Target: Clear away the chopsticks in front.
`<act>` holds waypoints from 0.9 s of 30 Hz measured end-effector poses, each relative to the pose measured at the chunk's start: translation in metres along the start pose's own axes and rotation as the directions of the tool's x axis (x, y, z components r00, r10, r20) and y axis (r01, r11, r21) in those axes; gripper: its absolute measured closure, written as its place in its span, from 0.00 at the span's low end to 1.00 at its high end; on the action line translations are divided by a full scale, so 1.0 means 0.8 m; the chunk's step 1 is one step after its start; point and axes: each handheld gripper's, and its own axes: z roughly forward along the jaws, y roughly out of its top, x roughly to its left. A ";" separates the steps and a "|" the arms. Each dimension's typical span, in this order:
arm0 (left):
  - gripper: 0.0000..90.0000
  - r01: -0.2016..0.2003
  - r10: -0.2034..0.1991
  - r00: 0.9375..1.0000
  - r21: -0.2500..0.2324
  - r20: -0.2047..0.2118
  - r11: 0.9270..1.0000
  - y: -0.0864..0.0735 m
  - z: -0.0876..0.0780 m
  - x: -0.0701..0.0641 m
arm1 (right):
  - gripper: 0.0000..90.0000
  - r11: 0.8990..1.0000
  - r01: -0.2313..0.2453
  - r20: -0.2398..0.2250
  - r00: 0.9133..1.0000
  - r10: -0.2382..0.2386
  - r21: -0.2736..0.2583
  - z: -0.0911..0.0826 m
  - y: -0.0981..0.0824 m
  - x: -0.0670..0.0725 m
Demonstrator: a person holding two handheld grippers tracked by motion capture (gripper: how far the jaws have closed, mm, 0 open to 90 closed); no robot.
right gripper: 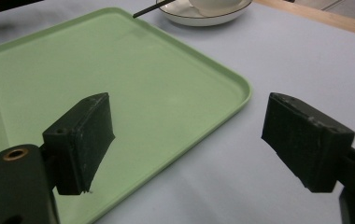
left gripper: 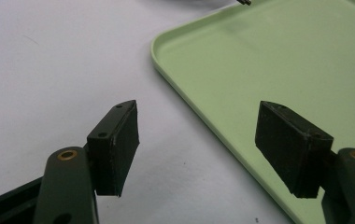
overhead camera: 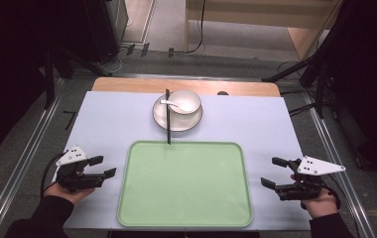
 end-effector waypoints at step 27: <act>0.42 0.030 -0.030 0.999 -0.001 -0.013 1.000 0.002 -0.002 0.000 | 0.19 1.000 0.002 -0.005 1.000 -0.002 0.005 0.001 0.000 0.000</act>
